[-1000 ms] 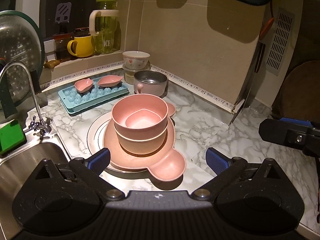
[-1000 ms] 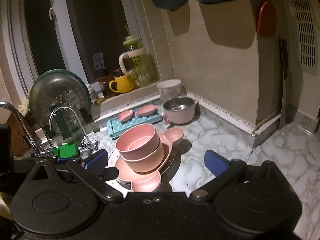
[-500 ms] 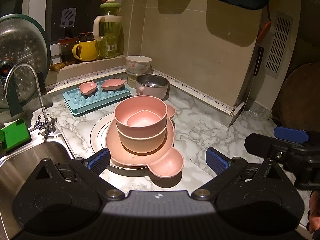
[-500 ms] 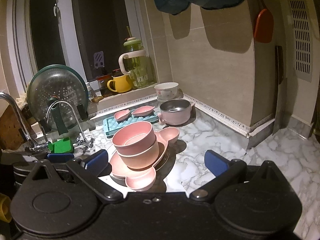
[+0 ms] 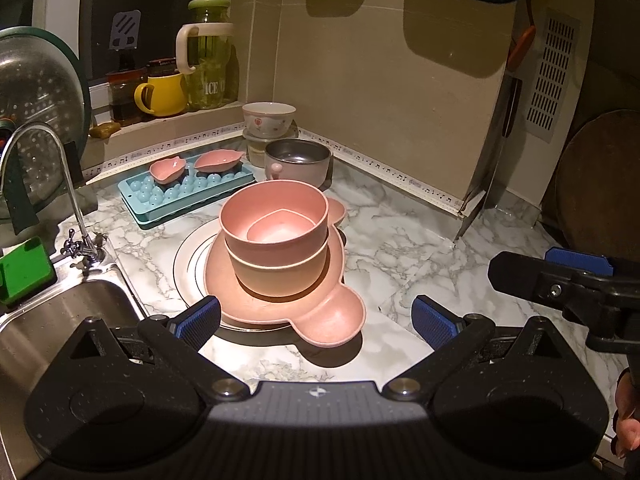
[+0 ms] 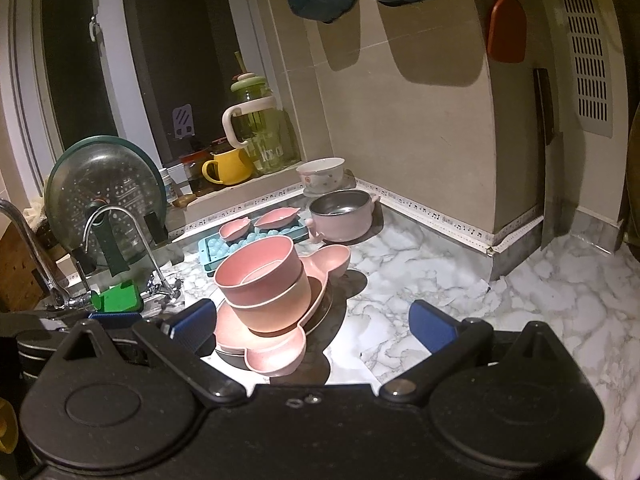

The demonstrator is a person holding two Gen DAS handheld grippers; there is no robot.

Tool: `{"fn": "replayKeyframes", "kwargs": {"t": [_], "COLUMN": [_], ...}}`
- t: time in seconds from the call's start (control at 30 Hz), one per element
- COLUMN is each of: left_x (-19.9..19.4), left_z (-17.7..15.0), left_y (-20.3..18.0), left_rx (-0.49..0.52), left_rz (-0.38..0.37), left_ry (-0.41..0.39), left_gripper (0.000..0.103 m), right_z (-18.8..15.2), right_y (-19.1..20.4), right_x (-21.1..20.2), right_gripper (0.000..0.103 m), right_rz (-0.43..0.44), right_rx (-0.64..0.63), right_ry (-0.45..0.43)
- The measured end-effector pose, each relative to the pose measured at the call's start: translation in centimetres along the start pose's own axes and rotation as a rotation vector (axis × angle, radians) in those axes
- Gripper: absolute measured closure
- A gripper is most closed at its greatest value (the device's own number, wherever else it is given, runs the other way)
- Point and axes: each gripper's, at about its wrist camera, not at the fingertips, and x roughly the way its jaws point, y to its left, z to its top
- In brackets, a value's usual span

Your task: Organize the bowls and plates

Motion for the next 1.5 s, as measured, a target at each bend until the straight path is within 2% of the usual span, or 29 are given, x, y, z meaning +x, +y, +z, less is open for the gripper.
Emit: {"fn": "replayKeyframes", "kwargs": {"t": [0.73,1.5], "left_x": [0.59,0.32], "left_z": [0.68,0.69], "left_y": [-0.67,-0.63], "left_rx": [0.017,-0.005], "left_rz": [-0.023,-0.009], "left_ry": [-0.010,-0.011], "left_gripper": [0.001,0.001], "right_z": [0.20,0.33], "right_y": [-0.75,-0.92], "right_x": [0.46,-0.03], "right_gripper": [0.000,0.000], "right_rz": [-0.016,-0.023], "right_rx": [0.019,0.015], "right_ry": [0.004,0.014]}}
